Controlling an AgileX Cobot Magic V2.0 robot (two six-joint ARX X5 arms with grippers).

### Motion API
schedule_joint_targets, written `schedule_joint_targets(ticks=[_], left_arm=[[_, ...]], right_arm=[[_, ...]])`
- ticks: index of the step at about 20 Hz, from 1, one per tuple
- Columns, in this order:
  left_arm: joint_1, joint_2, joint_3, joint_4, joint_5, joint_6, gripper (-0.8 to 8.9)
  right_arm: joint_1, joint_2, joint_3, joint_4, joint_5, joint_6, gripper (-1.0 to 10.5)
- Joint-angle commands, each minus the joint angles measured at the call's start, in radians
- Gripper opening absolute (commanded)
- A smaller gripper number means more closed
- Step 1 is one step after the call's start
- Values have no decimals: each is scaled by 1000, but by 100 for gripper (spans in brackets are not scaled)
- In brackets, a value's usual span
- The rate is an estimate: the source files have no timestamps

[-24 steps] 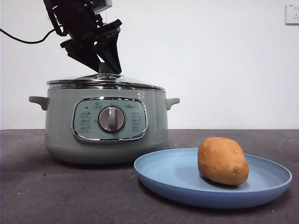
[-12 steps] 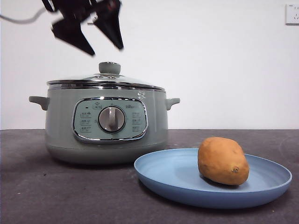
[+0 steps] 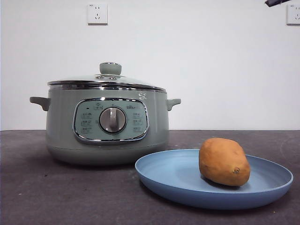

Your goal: Take the potato out from the steamer,put the potato on the plate,close the lid

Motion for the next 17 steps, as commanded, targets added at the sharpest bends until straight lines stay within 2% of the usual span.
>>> schedule_joint_targets(ticks=[1,3,17], left_arm=[[0,-24,3,-54,38,-10,-30],[0,-27,3,-88,60,-10,-5],[0,-25,3,-117,54,-10,-4]], right_arm=[[1,-1,3,-28,-18,26,328],[1,-1,3,-48,-16,26,-10],[1,-1,3,-55,-8,31,1]])
